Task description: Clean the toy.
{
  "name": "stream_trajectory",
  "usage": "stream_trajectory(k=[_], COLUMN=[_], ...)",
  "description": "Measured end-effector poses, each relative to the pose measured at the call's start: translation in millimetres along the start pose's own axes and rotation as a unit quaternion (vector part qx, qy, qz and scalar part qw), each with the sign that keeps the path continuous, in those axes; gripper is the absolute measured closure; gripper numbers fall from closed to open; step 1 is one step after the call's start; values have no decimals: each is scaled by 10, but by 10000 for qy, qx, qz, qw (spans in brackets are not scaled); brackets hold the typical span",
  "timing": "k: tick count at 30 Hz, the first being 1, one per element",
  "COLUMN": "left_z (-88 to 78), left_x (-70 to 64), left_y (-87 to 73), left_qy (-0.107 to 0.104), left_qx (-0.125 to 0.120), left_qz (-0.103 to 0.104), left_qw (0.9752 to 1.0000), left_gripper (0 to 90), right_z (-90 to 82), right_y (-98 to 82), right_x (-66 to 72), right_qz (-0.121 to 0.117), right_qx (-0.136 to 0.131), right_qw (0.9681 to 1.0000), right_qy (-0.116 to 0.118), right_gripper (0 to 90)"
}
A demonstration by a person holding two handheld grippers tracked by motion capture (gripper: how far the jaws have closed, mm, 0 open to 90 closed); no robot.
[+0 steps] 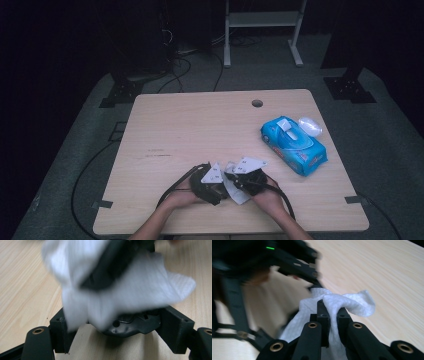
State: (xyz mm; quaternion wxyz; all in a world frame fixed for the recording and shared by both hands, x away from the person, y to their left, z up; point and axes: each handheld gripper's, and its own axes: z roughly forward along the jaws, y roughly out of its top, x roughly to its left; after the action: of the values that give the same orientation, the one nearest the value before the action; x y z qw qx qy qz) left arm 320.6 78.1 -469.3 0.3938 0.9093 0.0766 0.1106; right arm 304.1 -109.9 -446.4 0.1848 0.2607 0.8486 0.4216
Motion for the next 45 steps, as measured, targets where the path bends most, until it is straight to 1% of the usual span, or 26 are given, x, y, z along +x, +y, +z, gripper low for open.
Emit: stream_trajectory(k=[3, 5, 7, 9, 10, 12, 15, 16, 18, 20, 21, 22, 23, 24, 26, 28, 30, 31, 33, 35, 37, 38, 39, 41, 43, 45], left_z=[8, 13, 7, 4, -3, -7, -5, -4, -1, 7, 9, 11, 10, 4, 7, 8, 10, 8, 2, 1, 4, 10, 14, 10, 3, 0], left_x=[10, 1, -2, -4, 2, 5, 19, 20, 19, 19, 22, 22, 26, 34, 39, 42, 40, 36, 27, 19, 18, 19, 20, 22, 21, 22], left_y=[1, 13, 22, 9, 1, -8, -10, -7, -1, -11, -17, -26, -33, -36, -42, -39, -35, -29, -20, -23, -24, -26, -28, -22, -13, -1], left_qy=[6, 5, 10, 24, 13, 22, 9, 15, 18, 17, 25, 33, 43, 48, 18, 35, 47, 39, 60, 85, 69, 68, 61, 76, 82, 86], left_qx=[-24, -57, -41, 25, 23, -11, 46, 48, 58, 93, 130, 150, 161, 177, 122, 148, 135, 124, 129, 147, 171, 193, 191, 162, 126, 77], left_qz=[-21, -33, 3, 36, 9, -43, 2, 20, 22, -12, -9, -18, -16, -5, -104, -45, -33, -50, -47, -15, 5, 17, 9, -1, -30, -53], left_qw=[10000, 10000, 10000, 10000, 10000, 10000, 10000, 10000, 10000, 10000, 9999, 9999, 9999, 9998, 9999, 9999, 9999, 9999, 9999, 9999, 9998, 9998, 9998, 9998, 9999, 9999], left_gripper=[239, 239, 240, 239, 239, 239, 239, 239, 239, 239, 239, 239, 240, 239, 239, 239, 239, 239, 239, 239, 239, 239, 239, 239, 239, 239], right_z=[-65, -78, -48, -2, 8, -3, -65, -85, -100, -72, -54, -39, -37, -48, -91, -131, -117, -91, -15, 47, 87, 95, 94, 58, 17, -2], right_y=[-59, -72, -51, -19, -9, -26, -81, -98, -113, -96, -83, -69, -67, -80, -126, -148, -139, -123, -73, -21, -3, -7, -10, -18, -37, -46], right_x=[-136, -157, -83, 13, 20, -35, -169, -204, -225, -158, -112, -77, -83, -118, -216, -275, -237, -192, -74, 37, 108, 124, 126, 77, -10, -54], right_qz=[261, 394, 319, 81, 9, 113, 253, 365, 575, 480, 325, 167, 150, 229, 396, 602, 537, 494, 285, 172, 122, 69, -4, -13, 134, 312], right_qx=[28, -23, -89, -47, -29, -26, 16, 30, -31, -62, -5, 64, 103, 128, 118, 118, 98, 91, 92, 107, 139, 155, 200, 230, 184, 123], right_qw=[9993, 9990, 9995, 10000, 10000, 9999, 9992, 9986, 9980, 9988, 9994, 9998, 9998, 9996, 9987, 9976, 9983, 9987, 9994, 9988, 9965, 9954, 9949, 9955, 9976, 9976], right_qy=[-273, -217, -7, 21, 35, -6, -324, -369, -252, 61, 97, -11, -46, -108, -304, -323, -197, -46, 189, 454, 820, 942, 993, 917, 659, 614], right_gripper=[851, 851, 850, 850, 850, 851, 851, 851, 851, 850, 850, 850, 850, 850, 850, 850, 850, 850, 850, 850, 850, 850, 850, 850, 850, 852])
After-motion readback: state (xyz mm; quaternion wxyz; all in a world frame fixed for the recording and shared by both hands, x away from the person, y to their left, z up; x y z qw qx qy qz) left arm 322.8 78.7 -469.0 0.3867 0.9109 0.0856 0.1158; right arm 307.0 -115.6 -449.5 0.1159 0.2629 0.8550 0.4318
